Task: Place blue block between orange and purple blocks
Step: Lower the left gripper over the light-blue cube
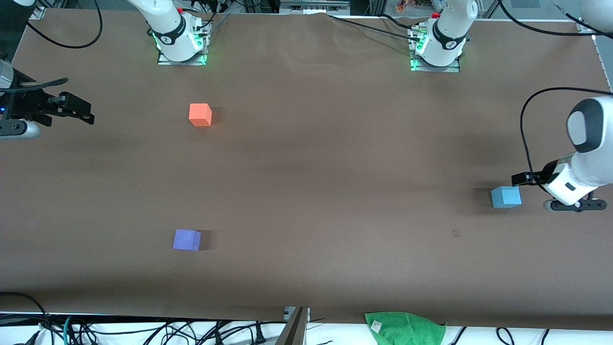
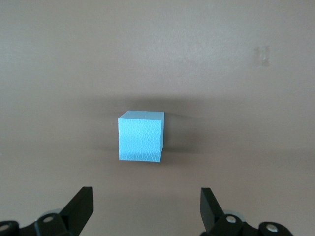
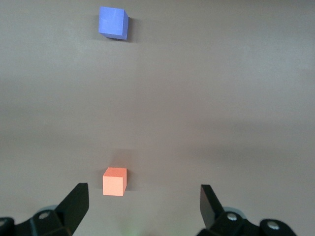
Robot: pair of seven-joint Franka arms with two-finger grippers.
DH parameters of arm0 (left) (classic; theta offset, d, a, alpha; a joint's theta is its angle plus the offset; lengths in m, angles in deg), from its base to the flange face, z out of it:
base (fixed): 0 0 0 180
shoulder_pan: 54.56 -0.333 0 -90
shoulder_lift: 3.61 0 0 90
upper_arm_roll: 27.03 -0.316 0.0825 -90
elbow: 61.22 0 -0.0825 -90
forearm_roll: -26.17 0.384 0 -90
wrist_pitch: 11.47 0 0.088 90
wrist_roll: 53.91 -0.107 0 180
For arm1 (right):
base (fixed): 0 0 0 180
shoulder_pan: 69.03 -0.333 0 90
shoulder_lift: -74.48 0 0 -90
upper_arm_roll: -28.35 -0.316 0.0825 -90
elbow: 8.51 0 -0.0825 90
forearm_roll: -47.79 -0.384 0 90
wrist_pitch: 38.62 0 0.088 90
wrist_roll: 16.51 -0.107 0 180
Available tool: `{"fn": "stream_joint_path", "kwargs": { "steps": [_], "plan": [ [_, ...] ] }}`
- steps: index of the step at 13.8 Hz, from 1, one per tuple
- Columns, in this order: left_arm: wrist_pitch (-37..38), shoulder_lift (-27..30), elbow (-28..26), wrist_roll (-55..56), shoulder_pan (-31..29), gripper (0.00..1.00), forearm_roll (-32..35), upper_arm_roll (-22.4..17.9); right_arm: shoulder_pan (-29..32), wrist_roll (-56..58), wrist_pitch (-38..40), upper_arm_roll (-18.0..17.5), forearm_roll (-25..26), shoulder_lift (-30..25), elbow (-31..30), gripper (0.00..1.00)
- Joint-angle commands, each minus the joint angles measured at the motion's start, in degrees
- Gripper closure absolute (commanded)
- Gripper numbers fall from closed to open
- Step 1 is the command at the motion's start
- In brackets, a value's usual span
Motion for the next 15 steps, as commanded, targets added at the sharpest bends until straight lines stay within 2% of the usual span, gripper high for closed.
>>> {"fn": "stream_joint_path", "kwargs": {
  "steps": [1,4,10,15],
  "plan": [
    [-8.2,0.2,-5.4,-2.1,-0.9,0.04,1.5,0.6,0.5,0.4,0.1,-0.3,0.1,-0.1,0.3,0.00],
    [-14.2,-4.4,-5.9,-4.6,-3.1,0.04,1.5,0.6,0.5,0.4,0.1,-0.3,0.1,-0.1,0.3,0.00],
    [-24.3,-7.8,-8.7,-4.9,-3.6,0.02,1.5,0.4,0.6,0.4,0.1,-0.4,0.1,-0.1,0.3,0.00],
    [-25.5,-8.1,-7.7,-4.4,-3.5,0.00,3.9,0.4,0.5,0.4,0.1,-0.3,0.1,-0.1,0.3,0.00]
  ]
}}
